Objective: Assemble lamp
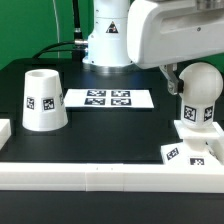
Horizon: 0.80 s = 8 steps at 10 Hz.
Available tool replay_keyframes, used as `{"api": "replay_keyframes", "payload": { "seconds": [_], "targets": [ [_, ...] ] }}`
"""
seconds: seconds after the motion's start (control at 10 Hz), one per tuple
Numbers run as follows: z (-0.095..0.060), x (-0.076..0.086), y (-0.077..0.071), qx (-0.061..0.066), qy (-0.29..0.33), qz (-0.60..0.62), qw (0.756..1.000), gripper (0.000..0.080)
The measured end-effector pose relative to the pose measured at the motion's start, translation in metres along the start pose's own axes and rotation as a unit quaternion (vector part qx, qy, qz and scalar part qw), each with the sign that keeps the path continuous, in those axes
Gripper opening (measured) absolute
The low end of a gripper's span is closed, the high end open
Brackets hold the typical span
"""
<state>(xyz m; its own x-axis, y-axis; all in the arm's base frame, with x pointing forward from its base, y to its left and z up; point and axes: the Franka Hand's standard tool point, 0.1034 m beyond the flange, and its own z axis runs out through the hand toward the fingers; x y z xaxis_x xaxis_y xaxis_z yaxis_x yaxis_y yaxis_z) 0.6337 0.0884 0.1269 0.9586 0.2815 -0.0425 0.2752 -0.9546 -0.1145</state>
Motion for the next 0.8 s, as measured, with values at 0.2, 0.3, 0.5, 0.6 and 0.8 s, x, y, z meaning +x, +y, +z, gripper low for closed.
{"api": "replay_keyframes", "payload": {
  "seconds": [0.2,0.3,0.5,0.6,0.8],
  "targets": [
    [0.0038,-0.0001,0.0005,-0.001,0.003,-0.006,1.000,0.0698],
    [0.0065,-0.0012,0.0002,-0.001,0.004,-0.009,1.000,0.0687],
    [0.0076,-0.0016,-0.0002,-0.001,0.004,-0.012,1.000,0.0575],
    [0.0077,-0.0017,-0.0002,-0.001,0.004,-0.012,1.000,0.0576],
    [0.0078,-0.0016,-0.0003,-0.001,0.004,-0.006,1.000,0.0576]
  ]
}}
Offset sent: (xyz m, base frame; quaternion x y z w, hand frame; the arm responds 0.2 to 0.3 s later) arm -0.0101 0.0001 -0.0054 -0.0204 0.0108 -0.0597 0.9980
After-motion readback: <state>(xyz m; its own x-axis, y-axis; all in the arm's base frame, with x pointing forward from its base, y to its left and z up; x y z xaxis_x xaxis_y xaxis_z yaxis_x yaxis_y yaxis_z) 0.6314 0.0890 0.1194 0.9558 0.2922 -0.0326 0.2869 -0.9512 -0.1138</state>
